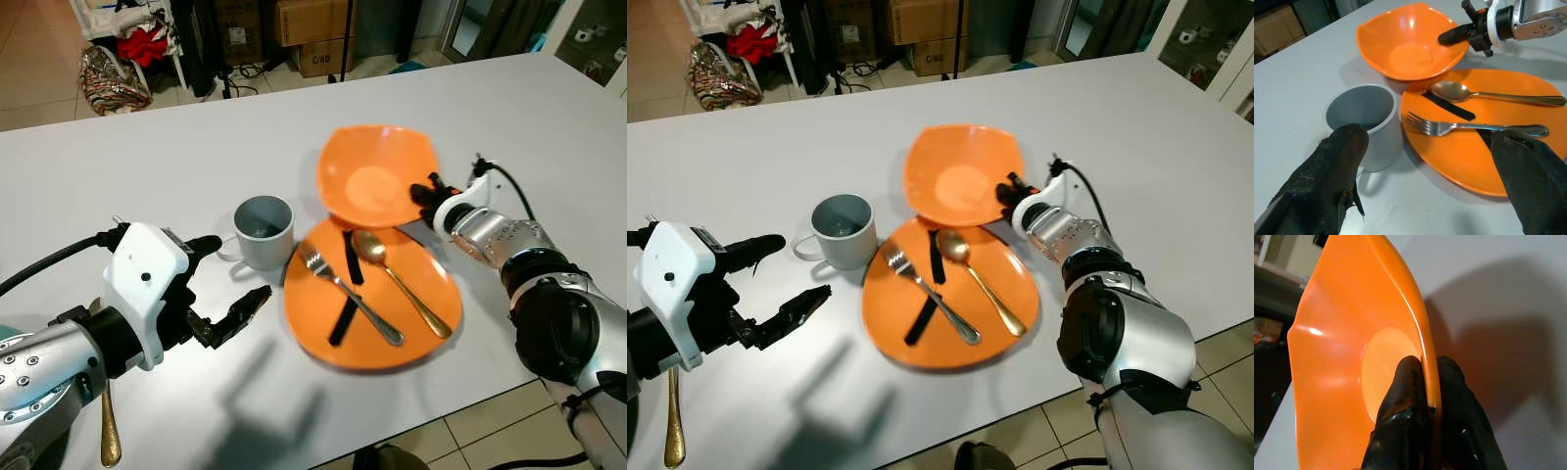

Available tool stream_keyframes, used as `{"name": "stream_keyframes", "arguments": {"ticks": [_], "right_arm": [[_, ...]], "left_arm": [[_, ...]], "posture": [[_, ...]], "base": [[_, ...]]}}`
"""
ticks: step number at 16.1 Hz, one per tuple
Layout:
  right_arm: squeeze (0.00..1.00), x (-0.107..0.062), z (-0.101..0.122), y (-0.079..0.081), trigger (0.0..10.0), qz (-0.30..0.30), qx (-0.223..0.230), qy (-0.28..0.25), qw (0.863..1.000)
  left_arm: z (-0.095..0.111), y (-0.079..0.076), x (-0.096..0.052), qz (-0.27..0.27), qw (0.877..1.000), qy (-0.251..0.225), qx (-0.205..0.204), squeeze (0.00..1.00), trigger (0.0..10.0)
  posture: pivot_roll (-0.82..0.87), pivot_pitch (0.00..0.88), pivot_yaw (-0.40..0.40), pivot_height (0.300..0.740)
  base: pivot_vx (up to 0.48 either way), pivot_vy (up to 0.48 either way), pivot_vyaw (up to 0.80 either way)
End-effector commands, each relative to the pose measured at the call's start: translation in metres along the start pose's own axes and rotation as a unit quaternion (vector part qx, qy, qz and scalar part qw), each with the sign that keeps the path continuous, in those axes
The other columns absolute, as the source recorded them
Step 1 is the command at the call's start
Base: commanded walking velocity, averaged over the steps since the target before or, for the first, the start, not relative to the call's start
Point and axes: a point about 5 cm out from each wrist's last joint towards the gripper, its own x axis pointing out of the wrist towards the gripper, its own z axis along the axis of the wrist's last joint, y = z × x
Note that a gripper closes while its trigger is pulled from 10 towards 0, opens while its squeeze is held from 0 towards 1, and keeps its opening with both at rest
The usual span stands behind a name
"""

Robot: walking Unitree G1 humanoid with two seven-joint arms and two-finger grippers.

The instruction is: Setting the table

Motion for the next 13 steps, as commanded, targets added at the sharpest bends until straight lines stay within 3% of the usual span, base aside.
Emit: {"name": "stream_keyframes", "arguments": {"ticks": [1,7,11,13], "right_arm": [[0.00,0.000,-0.004,0.002,10.0,0.017,0.003,0.019,1.000],[0.00,0.000,-0.016,0.002,10.0,0.032,-0.055,0.074,0.995],[0.00,0.000,-0.019,0.004,10.0,0.043,-0.050,0.091,0.994],[0.19,0.000,-0.018,0.003,10.0,0.038,-0.051,0.090,0.994]], "left_arm": [[0.002,-0.003,-0.001,-0.007,1.000,0.002,0.008,0.00,10.0],[0.002,-0.002,0.001,-0.011,1.000,0.002,0.012,0.00,10.0],[0.003,0.001,0.007,-0.010,1.000,-0.002,0.021,0.00,10.0],[0.004,0.002,0.008,-0.011,1.000,-0.004,0.021,0.00,10.0]], "posture": [[0.27,0.139,-0.002,0.740],[0.26,0.115,0.000,0.740],[0.26,0.089,0.011,0.740],[0.25,0.084,0.016,0.740]], "base": [[0.000,0.000,0.00],[0.000,0.000,0.00],[0.000,0.000,0.00],[0.000,0.000,0.00]]}}
